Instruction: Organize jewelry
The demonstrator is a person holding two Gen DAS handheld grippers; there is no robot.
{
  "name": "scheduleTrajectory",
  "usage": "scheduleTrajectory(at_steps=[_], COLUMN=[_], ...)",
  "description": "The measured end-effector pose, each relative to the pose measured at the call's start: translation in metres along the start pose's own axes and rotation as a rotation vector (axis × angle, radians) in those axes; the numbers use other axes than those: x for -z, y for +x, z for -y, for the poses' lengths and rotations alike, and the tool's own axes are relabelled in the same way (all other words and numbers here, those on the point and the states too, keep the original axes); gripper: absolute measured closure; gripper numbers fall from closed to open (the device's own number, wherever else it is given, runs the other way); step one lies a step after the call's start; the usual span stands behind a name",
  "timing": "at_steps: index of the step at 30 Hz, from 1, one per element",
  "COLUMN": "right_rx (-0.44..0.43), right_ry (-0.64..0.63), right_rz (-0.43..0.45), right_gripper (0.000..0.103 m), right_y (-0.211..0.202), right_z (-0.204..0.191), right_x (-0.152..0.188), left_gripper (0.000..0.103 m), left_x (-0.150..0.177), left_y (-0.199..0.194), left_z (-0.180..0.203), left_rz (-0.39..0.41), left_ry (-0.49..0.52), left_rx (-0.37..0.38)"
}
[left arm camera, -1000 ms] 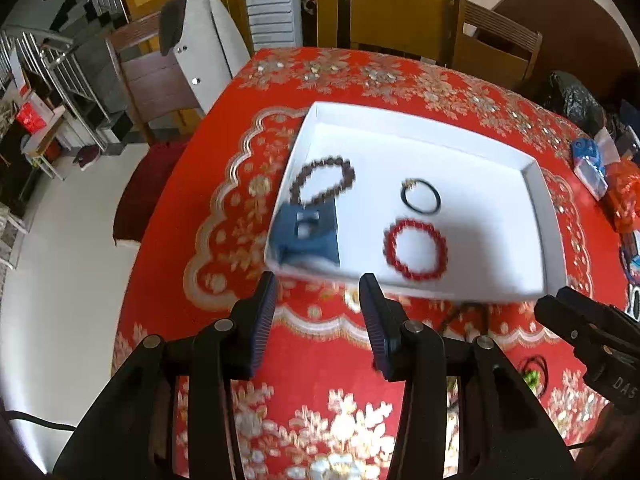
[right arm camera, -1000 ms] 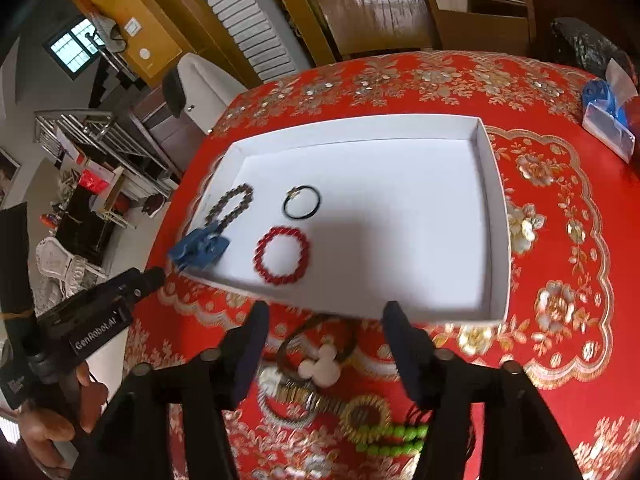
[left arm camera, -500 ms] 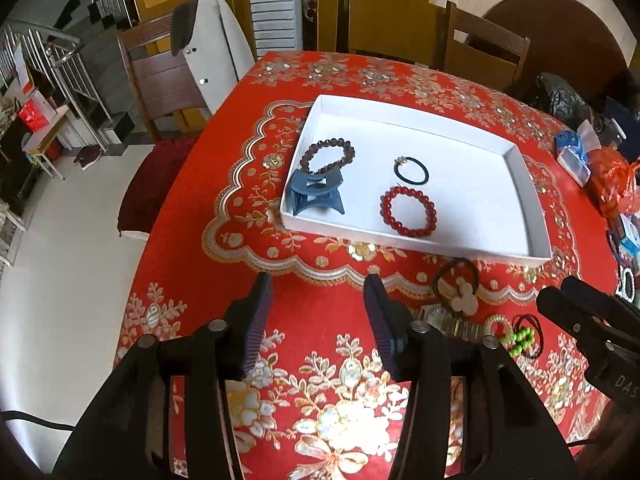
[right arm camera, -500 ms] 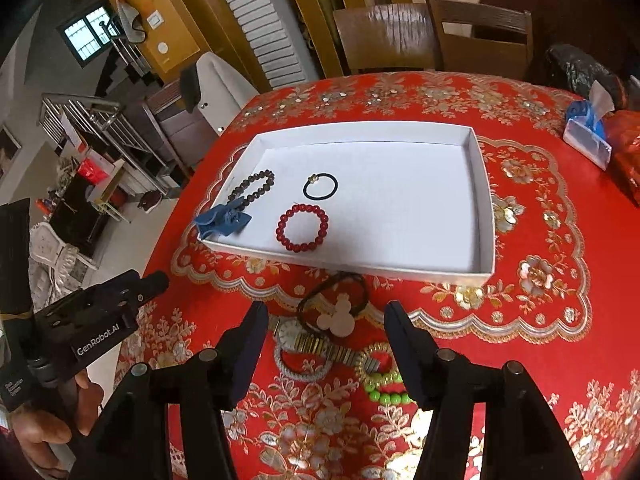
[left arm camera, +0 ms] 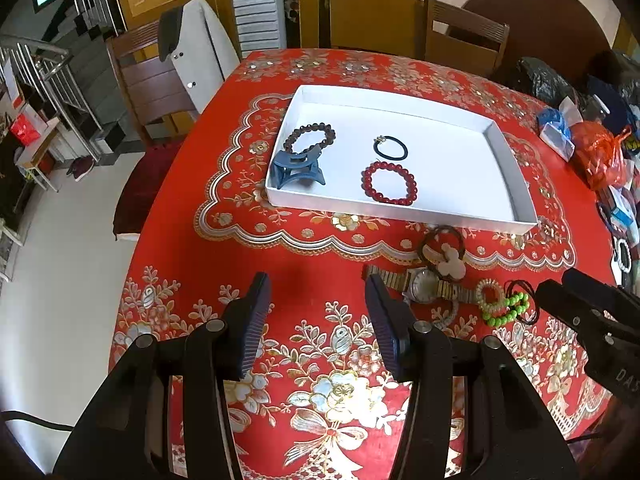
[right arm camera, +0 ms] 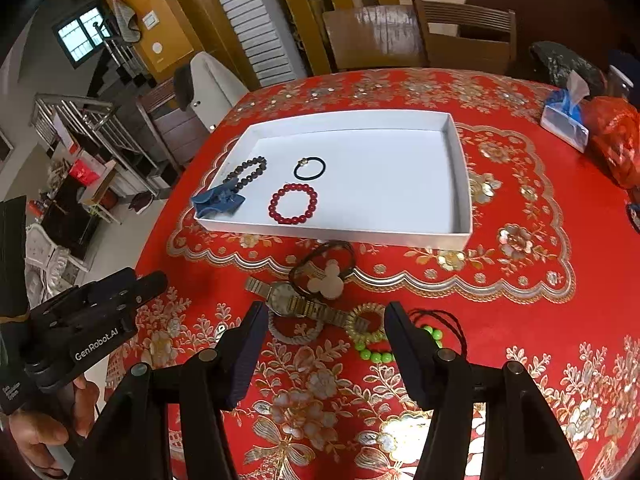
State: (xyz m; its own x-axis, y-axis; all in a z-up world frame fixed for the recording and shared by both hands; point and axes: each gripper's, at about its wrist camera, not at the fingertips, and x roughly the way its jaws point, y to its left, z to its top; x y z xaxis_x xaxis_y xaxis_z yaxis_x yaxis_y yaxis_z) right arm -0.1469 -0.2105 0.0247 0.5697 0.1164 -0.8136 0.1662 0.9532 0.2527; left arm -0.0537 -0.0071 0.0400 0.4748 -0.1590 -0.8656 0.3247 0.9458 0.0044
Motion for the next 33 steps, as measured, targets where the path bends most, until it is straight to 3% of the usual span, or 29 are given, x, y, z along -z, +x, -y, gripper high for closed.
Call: scheduleTrajectory(at_steps=[15, 24, 33], right_rx=[0.020, 0.046, 0.044], right_ry=[-0.008, 0.023, 0.043], right_rz=[-0.050, -0.099, -0.107], right_gripper=[0.044, 0.044, 0.044], right_y=[0.013, 0.023, 0.024], right_z=[0.009, 0.036, 0.049], right_x=[0.007, 0.025, 0.025], left_gripper=[0.054, 0.054, 0.053], left_x=[0.005, 0.010, 0.007], left_y=[0.011, 0.032, 0.045], left_z=[-0.004, -0.008, 0.001], left_rz=[-0.036, -0.117, -0.154], left_ry=[-0.005, -0.059, -0.045], left_rx=[0.000, 0.067, 0.098])
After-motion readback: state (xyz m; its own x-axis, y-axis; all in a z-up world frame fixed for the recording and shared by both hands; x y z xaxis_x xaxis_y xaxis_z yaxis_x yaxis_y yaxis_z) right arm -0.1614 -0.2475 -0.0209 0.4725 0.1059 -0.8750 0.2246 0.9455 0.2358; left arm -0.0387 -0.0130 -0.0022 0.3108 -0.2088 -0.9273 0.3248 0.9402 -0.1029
